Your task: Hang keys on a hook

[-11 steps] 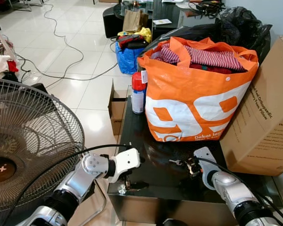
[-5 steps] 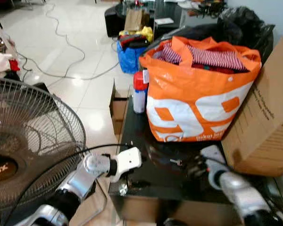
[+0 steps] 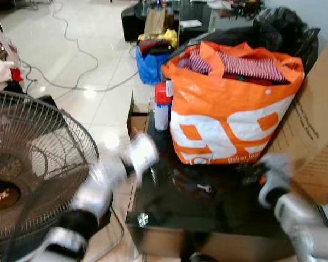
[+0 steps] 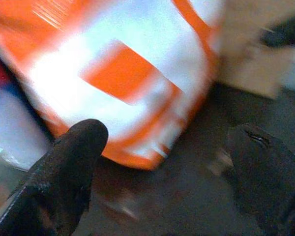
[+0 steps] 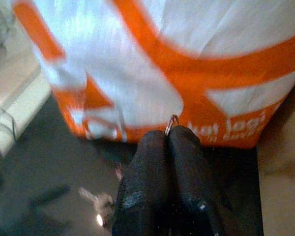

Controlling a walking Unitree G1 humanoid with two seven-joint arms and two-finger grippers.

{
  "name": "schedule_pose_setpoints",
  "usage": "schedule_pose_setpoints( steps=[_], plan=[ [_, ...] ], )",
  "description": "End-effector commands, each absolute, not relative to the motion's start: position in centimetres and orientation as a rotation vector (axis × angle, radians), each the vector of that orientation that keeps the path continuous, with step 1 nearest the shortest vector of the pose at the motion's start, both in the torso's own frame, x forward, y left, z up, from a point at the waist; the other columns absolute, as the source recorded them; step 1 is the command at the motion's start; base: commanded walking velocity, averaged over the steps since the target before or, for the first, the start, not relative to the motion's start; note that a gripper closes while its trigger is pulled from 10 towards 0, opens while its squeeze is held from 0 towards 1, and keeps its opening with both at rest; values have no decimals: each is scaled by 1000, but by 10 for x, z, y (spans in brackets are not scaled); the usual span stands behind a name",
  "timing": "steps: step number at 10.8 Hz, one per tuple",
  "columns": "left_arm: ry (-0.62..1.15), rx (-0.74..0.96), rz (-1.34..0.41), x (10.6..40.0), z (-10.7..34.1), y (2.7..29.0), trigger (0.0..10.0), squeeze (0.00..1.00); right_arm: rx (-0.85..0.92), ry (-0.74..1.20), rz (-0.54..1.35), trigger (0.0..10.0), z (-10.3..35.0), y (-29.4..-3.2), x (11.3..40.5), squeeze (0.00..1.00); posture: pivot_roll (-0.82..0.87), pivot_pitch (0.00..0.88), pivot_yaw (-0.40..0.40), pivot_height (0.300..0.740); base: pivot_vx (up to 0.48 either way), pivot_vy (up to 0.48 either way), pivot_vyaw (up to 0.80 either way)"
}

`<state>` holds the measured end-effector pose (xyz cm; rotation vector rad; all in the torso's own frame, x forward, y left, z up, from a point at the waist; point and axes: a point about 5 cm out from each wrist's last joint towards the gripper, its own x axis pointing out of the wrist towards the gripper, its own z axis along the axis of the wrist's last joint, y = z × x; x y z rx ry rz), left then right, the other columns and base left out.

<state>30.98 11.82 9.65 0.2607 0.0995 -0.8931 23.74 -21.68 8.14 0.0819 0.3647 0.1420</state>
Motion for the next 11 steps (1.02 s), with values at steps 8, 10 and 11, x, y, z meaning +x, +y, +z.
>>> schedule_pose_setpoints(
  steps=[8,10,11],
  plan=[
    [-11,293,-283,304,131,174,10000,59,201,245,-36,10000,109,-166,252,0,-34,0,-46,740,0,0,0],
    [6,307,-294,302,127,168,10000,59,145,246,-35,10000,110,-166,254,0,-46,0,-37,740,0,0,0],
    [10,315,-299,301,126,165,10000,59,109,237,-39,10000,109,-168,254,0,-44,0,-41,740,0,0,0]
  ],
)
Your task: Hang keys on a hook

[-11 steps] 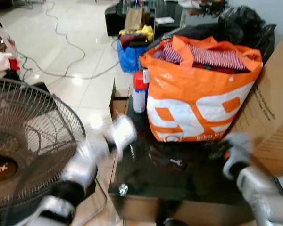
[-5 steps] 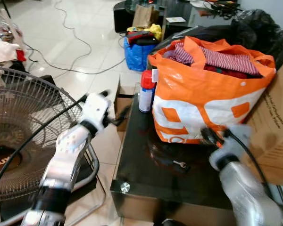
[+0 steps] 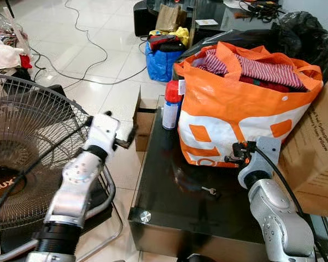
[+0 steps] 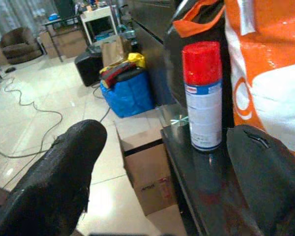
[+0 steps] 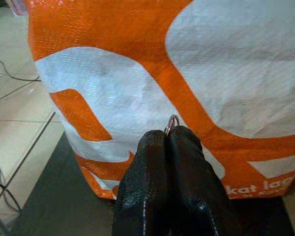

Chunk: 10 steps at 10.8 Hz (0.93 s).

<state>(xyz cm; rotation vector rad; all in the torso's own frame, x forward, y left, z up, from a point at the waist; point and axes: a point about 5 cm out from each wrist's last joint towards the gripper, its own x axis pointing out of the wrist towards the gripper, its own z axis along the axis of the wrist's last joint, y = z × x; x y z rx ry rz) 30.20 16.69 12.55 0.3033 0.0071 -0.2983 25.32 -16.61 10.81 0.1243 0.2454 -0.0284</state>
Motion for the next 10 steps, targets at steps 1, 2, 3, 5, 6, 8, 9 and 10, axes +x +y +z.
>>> schedule_pose_setpoints(
  steps=[1,2,3,5,6,8,9,10],
  plan=[
    [14,312,-291,300,124,166,10000,55,105,240,-46,10000,108,-169,255,0,-41,0,-48,740,0,0,0],
    [18,314,-285,299,123,167,10000,51,103,238,-45,10000,109,-167,257,0,-41,0,-50,740,0,0,0],
    [19,315,-284,299,123,167,10000,55,97,237,-44,10000,109,-167,258,0,-41,0,-52,740,0,0,0],
    [16,316,-283,300,124,165,10000,51,83,232,-43,10000,108,-167,259,0,-39,0,-54,740,0,0,0],
    [13,315,-283,301,125,164,10000,47,80,229,-43,10000,109,-167,261,0,-38,0,-56,740,0,0,0],
    [15,306,-280,301,125,164,10000,47,76,230,-39,10000,109,-167,261,0,-34,0,-61,740,0,0,0],
    [15,304,-277,301,125,164,10000,47,73,232,-37,10000,108,-166,262,0,-34,0,-62,740,0,0,0],
    [14,301,-276,300,125,163,10000,51,70,232,-36,10000,108,-166,262,0,-33,0,-63,740,0,0,0]
  ],
)
